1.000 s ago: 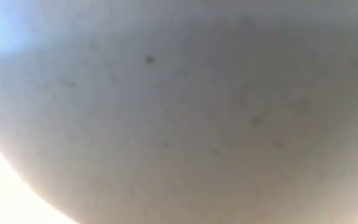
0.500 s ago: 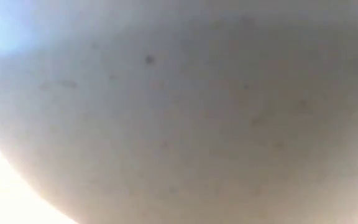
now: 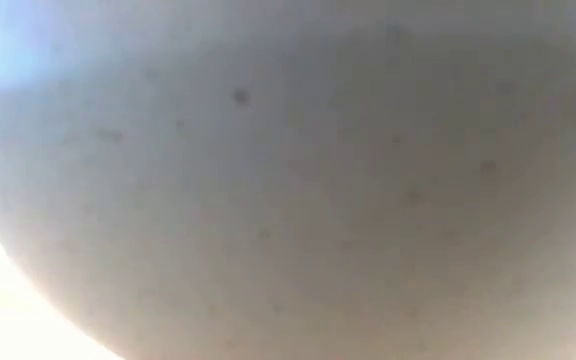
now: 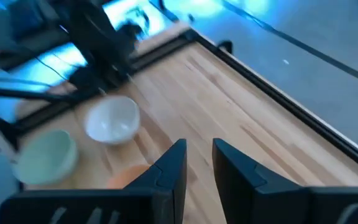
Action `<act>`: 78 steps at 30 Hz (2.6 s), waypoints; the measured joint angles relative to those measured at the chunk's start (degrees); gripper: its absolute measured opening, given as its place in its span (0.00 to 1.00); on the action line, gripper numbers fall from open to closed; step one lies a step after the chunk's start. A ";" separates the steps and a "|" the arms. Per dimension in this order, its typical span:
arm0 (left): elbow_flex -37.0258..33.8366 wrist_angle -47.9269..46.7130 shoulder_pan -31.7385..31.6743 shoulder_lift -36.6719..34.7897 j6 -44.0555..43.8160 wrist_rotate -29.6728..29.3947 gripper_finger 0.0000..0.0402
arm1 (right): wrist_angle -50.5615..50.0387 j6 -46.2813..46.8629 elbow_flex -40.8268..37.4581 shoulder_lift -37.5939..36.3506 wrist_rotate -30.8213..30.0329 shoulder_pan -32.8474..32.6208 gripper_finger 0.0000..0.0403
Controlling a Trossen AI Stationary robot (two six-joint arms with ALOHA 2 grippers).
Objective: Nest bowls inside each other
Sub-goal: Stack the top white bowl on top of the orange bowl
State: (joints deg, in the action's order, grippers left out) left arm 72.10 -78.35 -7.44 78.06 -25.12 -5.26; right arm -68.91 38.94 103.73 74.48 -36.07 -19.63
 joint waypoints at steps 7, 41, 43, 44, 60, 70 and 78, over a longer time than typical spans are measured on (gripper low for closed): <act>-6.53 3.87 1.21 0.02 0.69 1.46 0.43 | 12.49 -1.30 -10.72 -8.77 2.66 -1.17 0.17; -22.45 22.35 -2.00 0.00 23.69 6.09 0.43 | 43.59 -4.92 -34.32 -24.22 10.84 -1.17 0.17; -23.25 23.83 -2.48 0.00 23.36 6.39 0.43 | 43.57 -4.92 -34.32 -24.21 10.84 -1.17 0.17; -23.61 24.54 -2.67 0.00 23.33 6.63 0.43 | 43.57 -4.92 -34.32 -24.22 10.82 -1.17 0.17; -24.44 25.57 -5.03 0.02 24.82 10.09 0.03 | 43.51 -5.56 -34.32 -24.20 10.67 -1.17 0.17; -22.79 22.22 -5.03 0.05 22.59 10.88 0.01 | 43.31 -5.56 -34.32 -24.20 10.67 -1.17 0.17; -14.20 16.63 -5.03 0.06 22.77 9.88 0.00 | 43.02 -5.99 -34.32 -24.18 10.68 -1.17 0.17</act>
State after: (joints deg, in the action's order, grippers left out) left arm 57.90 -61.73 -12.48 78.12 -2.34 4.62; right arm -25.89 32.95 69.41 50.30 -25.39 -20.80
